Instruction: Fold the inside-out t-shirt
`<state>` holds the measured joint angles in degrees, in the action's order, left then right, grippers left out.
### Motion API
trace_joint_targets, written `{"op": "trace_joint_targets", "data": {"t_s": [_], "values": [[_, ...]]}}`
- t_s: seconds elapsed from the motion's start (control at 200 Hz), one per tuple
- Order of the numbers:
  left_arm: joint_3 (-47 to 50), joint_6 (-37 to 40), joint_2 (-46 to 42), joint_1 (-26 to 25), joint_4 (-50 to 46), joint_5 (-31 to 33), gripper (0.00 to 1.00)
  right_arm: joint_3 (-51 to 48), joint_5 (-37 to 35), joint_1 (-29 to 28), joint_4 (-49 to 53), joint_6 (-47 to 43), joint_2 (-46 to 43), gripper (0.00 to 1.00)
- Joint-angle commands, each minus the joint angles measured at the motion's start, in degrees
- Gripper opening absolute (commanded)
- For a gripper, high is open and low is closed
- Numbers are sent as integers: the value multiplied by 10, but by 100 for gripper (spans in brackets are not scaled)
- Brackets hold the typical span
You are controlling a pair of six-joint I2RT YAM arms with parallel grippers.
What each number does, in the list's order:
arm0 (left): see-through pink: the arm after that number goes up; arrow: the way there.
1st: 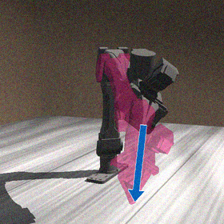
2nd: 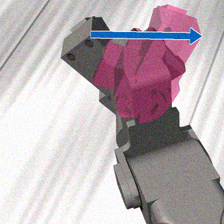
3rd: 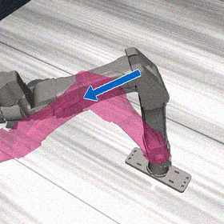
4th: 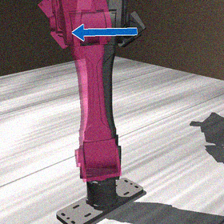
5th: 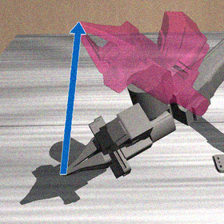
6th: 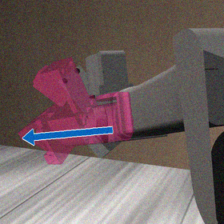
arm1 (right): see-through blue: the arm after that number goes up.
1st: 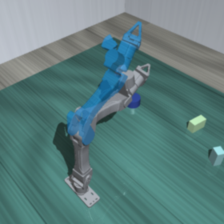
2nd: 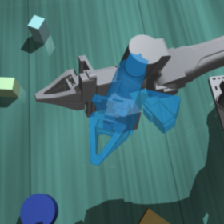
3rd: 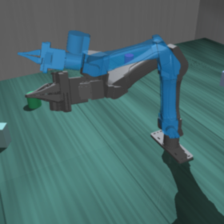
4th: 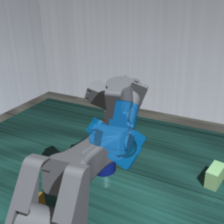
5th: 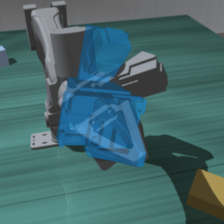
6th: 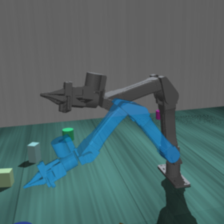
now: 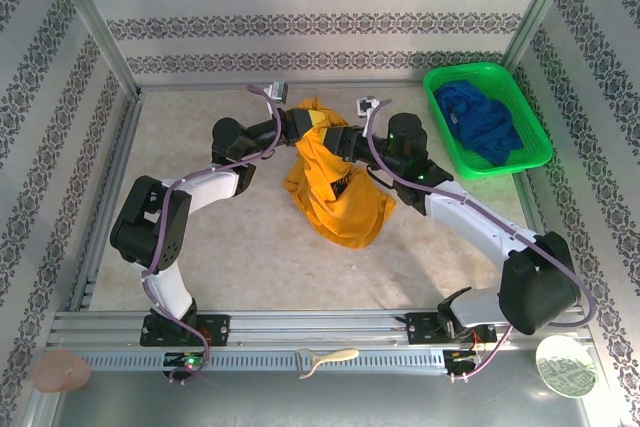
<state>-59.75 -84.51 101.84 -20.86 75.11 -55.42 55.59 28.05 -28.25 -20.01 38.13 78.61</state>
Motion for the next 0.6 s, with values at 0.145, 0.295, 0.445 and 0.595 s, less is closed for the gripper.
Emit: {"op": "trace_joint_targets", "data": {"t_s": [0.145,0.295,0.445,0.595], "values": [[-8,23,-8,22,27,-1,21,41,12,32,-14,33,-13,0],[49,127,-75,60,-70,51,51,64,15,46,41,32,-45,0],[123,327,-215,40,-312,151,61,98,-3,41,108,12,-59,0],[136,522,-336,-75,-525,321,65,110,-31,35,147,2,-66,0]]}}
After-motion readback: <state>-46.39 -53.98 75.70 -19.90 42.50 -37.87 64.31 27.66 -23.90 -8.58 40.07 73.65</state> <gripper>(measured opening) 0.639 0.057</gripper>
